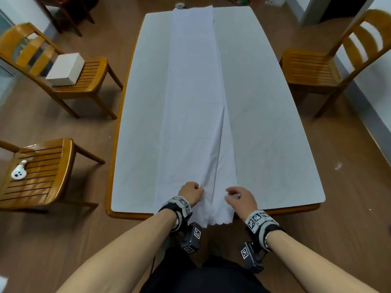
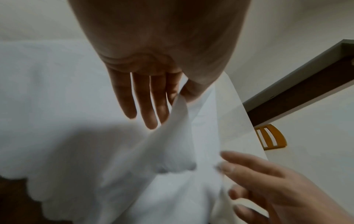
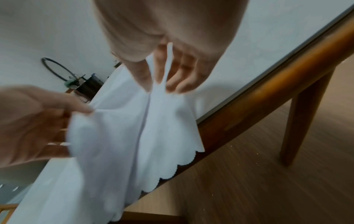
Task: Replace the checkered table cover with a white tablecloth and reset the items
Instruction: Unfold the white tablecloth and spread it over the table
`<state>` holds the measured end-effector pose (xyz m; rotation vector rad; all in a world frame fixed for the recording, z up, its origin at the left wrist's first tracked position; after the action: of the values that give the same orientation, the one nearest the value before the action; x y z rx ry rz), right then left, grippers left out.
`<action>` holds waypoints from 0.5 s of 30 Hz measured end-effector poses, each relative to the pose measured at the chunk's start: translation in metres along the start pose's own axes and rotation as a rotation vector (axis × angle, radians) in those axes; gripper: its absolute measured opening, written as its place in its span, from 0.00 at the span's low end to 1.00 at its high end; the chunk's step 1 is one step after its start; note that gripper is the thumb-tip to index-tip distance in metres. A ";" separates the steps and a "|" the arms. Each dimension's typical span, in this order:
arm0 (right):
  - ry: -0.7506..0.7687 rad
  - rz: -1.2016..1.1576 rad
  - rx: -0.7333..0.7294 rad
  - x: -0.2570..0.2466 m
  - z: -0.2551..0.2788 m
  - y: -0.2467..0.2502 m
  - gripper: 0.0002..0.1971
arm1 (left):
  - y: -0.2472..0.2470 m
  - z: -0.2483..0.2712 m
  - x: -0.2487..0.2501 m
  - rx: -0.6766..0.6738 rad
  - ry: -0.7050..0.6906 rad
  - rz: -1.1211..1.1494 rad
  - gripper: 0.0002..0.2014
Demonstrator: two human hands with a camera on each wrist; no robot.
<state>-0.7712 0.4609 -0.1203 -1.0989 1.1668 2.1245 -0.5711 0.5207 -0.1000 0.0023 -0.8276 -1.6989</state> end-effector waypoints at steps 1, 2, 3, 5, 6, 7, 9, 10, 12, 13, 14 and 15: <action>-0.039 0.069 0.072 0.003 -0.003 0.005 0.17 | 0.008 0.000 -0.006 0.052 0.010 0.011 0.13; -0.083 0.120 0.123 0.004 -0.005 0.009 0.22 | 0.019 -0.001 -0.013 0.106 0.028 0.016 0.12; -0.125 0.149 0.150 0.005 -0.009 0.011 0.27 | 0.030 -0.001 -0.022 0.161 0.046 0.020 0.11; -0.193 0.155 0.144 0.005 -0.018 0.008 0.32 | 0.055 -0.002 -0.043 0.251 0.094 0.060 0.10; -0.219 0.154 0.115 0.004 -0.023 0.003 0.31 | 0.068 -0.002 -0.055 0.286 0.128 0.092 0.11; -0.233 0.161 0.076 0.001 -0.029 -0.002 0.28 | 0.080 -0.002 -0.067 0.317 0.163 0.125 0.11; -0.220 0.174 0.018 -0.006 -0.037 -0.014 0.17 | 0.102 -0.002 -0.089 0.371 0.232 0.185 0.13; -0.201 0.180 0.009 -0.009 -0.041 -0.019 0.13 | 0.112 -0.002 -0.099 0.393 0.262 0.211 0.13; -0.178 0.210 0.006 -0.013 -0.046 -0.026 0.10 | 0.131 -0.002 -0.118 0.434 0.307 0.254 0.15; -0.179 0.232 0.010 -0.013 -0.047 -0.027 0.10 | 0.140 -0.003 -0.127 0.453 0.319 0.264 0.16; -0.189 0.250 0.020 -0.013 -0.047 -0.026 0.11 | 0.149 -0.004 -0.136 0.474 0.326 0.259 0.16; -0.207 0.260 0.034 -0.012 -0.047 -0.025 0.11 | 0.158 -0.006 -0.144 0.495 0.334 0.243 0.15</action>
<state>-0.7272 0.4332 -0.1372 -0.7232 1.2973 2.3377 -0.3884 0.6312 -0.0825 0.4913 -0.9311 -1.1907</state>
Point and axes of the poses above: each hand's wrist, its own z-axis away from the middle knuckle, its own y-axis out of the back of the hand, x = y × z, the point moved 3 cm from there along -z, towards the middle knuckle, and after that the axes turned 12 degrees about y, right-handed, at the moved point
